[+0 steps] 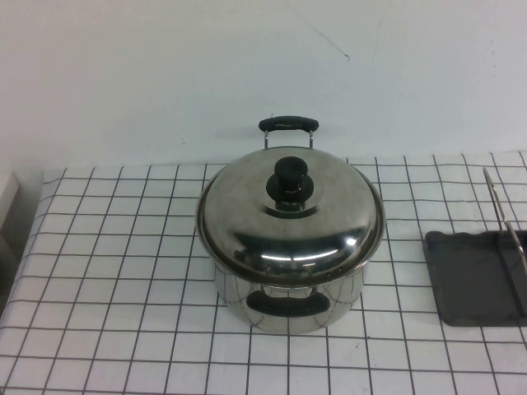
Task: Put pot lid on rack
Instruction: Open the pot
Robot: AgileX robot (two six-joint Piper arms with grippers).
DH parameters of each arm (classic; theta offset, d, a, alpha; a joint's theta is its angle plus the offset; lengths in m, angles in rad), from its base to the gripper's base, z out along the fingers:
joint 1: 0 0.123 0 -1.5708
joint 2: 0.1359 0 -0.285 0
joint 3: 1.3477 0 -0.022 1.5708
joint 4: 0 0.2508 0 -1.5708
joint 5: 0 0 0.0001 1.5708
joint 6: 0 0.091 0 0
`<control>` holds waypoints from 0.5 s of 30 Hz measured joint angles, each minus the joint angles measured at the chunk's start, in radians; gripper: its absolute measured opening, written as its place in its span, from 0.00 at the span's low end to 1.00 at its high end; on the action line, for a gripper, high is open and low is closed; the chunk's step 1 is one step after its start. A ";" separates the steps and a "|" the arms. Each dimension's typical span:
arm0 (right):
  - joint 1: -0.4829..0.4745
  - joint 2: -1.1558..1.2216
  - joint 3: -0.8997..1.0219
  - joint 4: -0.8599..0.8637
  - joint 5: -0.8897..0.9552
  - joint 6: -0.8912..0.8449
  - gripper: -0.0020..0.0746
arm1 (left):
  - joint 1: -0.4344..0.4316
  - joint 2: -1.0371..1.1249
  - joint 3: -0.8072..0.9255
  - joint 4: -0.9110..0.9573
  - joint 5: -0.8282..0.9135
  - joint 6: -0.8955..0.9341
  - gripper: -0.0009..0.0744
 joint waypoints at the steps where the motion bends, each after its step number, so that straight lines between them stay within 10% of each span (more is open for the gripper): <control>1: 0.000 0.000 0.000 0.000 0.000 0.000 0.02 | 0.000 0.052 -0.031 -0.047 0.029 0.086 0.01; 8: 0.000 0.000 0.000 0.000 0.000 0.000 0.02 | 0.000 0.364 -0.150 -0.476 0.230 0.699 0.01; 15: 0.000 0.000 0.000 0.000 0.000 0.000 0.02 | -0.036 0.546 -0.216 -0.624 0.235 0.898 0.01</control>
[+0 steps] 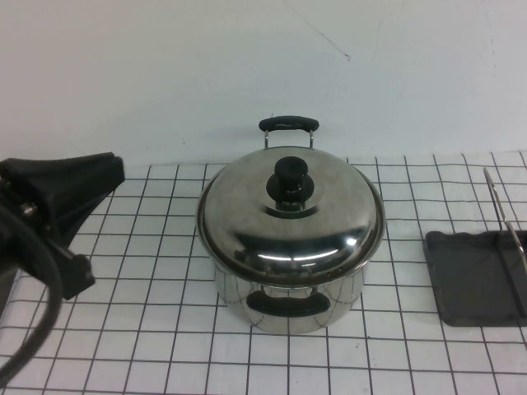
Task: Put pot lid on rack
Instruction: Open the pot
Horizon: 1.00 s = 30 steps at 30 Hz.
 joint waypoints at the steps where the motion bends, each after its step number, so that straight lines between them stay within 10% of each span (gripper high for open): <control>1: 0.000 0.000 0.000 0.000 0.000 0.000 0.02 | -0.023 0.021 -0.007 -0.011 -0.010 0.023 0.01; 11: 0.000 0.000 0.000 0.000 0.000 0.000 0.02 | -0.365 0.242 -0.082 -0.124 -0.369 0.285 0.05; 21: 0.000 0.000 0.000 0.000 0.000 0.000 0.02 | -0.451 0.511 -0.240 -0.140 -0.443 0.273 0.84; 30: 0.000 0.000 0.000 0.000 0.000 0.000 0.02 | -0.454 0.683 -0.379 -0.142 -0.414 0.248 0.89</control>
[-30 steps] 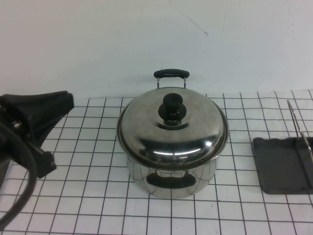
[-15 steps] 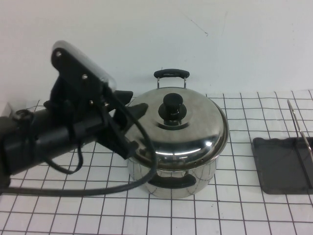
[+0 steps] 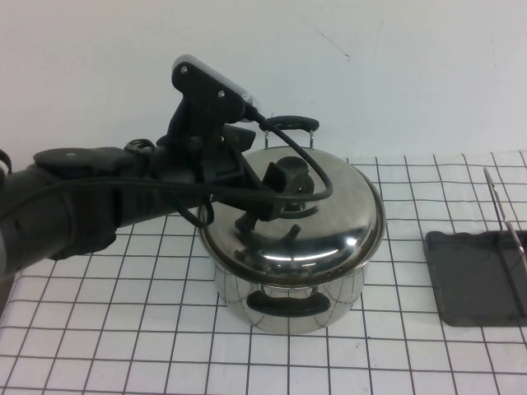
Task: Put pot lid on rack
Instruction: Open the pot
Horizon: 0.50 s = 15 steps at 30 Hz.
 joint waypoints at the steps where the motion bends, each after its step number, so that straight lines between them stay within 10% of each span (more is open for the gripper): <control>1: 0.000 0.000 0.000 0.000 0.000 0.000 0.02 | 0.000 0.018 -0.010 0.000 0.002 0.000 0.88; 15: 0.000 0.000 0.000 0.000 0.000 0.000 0.02 | -0.002 0.164 -0.089 0.000 0.075 0.000 0.81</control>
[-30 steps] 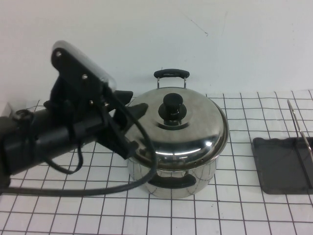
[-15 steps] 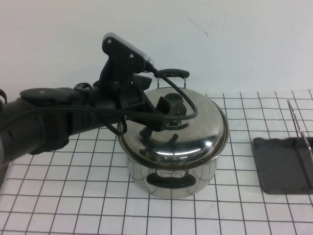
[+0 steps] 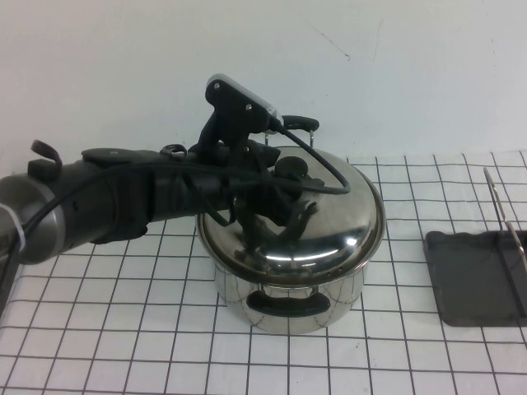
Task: Put pot lid on rack
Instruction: Open the pot
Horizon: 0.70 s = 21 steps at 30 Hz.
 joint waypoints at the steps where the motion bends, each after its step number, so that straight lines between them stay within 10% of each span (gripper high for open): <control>1: 0.000 0.000 0.000 0.000 0.000 0.000 0.02 | 0.000 0.005 -0.004 0.000 0.000 0.000 0.79; 14: 0.000 0.000 0.000 0.000 0.000 0.000 0.02 | 0.000 0.039 -0.036 -0.012 0.020 -0.005 0.43; 21: 0.000 0.000 0.000 0.000 0.000 0.000 0.02 | 0.000 0.045 -0.057 0.003 0.023 -0.020 0.44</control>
